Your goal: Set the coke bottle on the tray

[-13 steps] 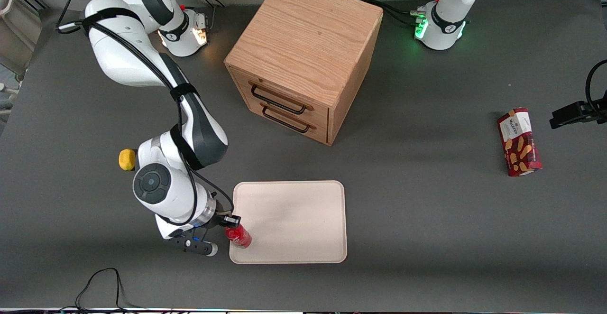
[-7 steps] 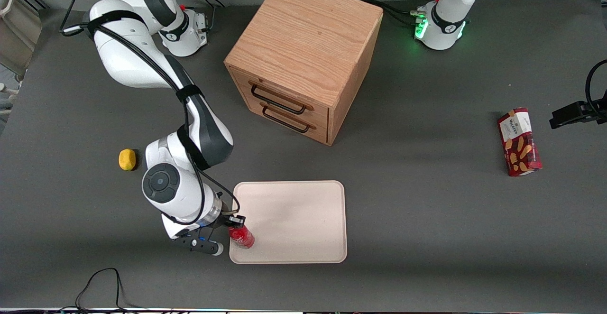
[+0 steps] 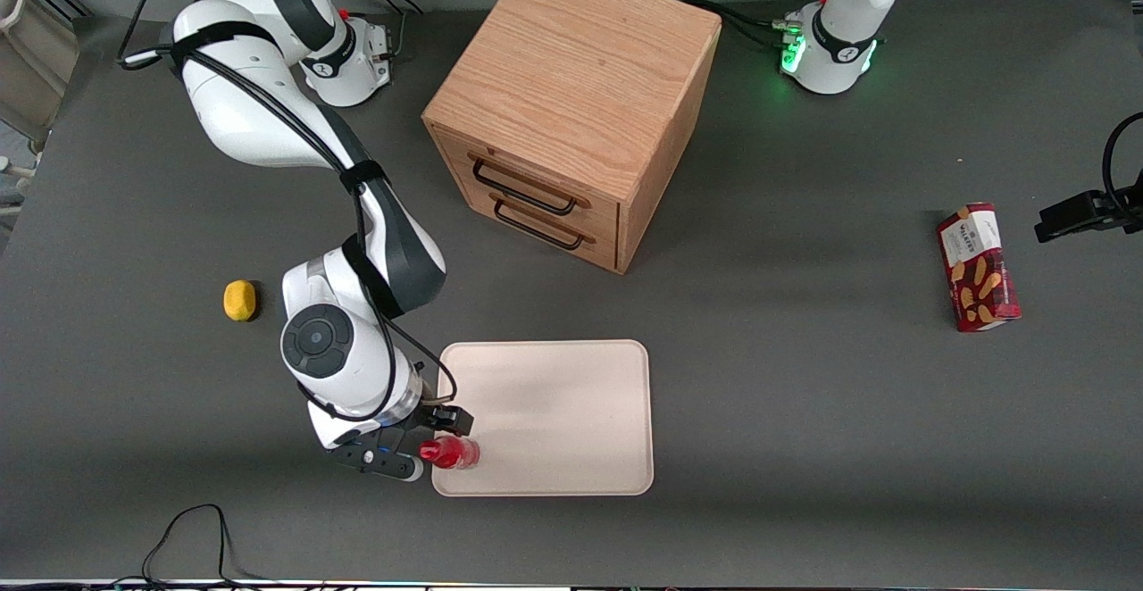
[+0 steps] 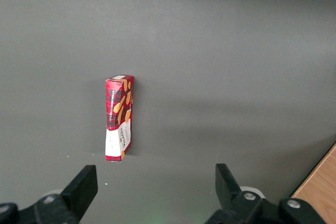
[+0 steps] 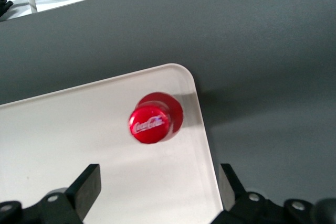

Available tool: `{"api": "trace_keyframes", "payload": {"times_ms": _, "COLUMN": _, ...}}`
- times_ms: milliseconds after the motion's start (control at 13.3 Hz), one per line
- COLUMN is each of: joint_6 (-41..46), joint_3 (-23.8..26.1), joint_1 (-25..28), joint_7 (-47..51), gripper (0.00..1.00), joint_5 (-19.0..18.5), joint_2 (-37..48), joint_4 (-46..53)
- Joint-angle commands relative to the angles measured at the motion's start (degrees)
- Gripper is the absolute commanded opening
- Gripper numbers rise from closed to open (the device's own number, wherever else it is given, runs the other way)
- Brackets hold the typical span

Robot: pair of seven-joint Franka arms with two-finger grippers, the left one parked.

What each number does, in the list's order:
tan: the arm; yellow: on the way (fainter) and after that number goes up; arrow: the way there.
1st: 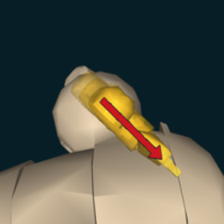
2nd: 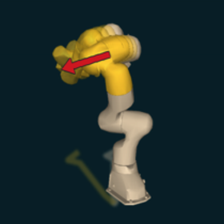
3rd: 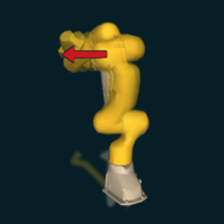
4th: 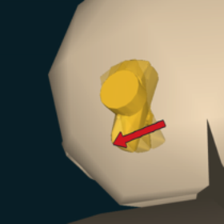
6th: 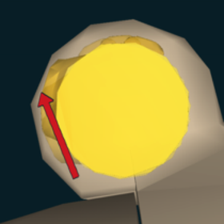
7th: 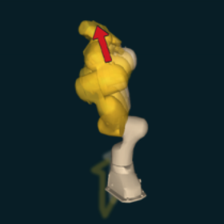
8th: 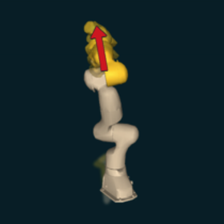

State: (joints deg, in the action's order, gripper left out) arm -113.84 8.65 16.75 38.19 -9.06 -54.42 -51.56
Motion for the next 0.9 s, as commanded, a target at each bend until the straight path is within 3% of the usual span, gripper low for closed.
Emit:
{"api": "trace_keyframes", "payload": {"times_ms": 0, "joint_6": 0.11, "joint_3": -0.39, "joint_1": 0.57, "joint_7": 1.80, "gripper": 1.00, "joint_5": -1.48, "joint_2": -0.86, "joint_4": 1.99}}
{"api": "trace_keyframes", "payload": {"times_ms": 301, "joint_6": 2.20, "joint_3": -0.39, "joint_1": 0.48, "joint_7": 1.62, "gripper": 1.00, "joint_5": -1.40, "joint_2": 0.02, "joint_4": 1.81}}
{"api": "trace_keyframes", "payload": {"times_ms": 527, "joint_6": 10.80, "joint_3": -0.30, "joint_1": -0.22, "joint_7": 1.36, "gripper": 1.00, "joint_5": -1.05, "joint_2": 3.61, "joint_4": 1.03}}
{"api": "trace_keyframes", "payload": {"times_ms": 753, "joint_6": 16.98, "joint_3": 0.05, "joint_1": -3.11, "joint_7": -2.22, "gripper": 1.00, "joint_5": -0.17, "joint_2": 12.20, "joint_4": -7.99}}
{"api": "trace_keyframes", "payload": {"times_ms": 829, "joint_6": 16.90, "joint_3": -0.12, "joint_1": -4.34, "joint_7": -4.86, "gripper": 1.00, "joint_5": 2.18, "joint_2": 16.41, "joint_4": -13.17}}
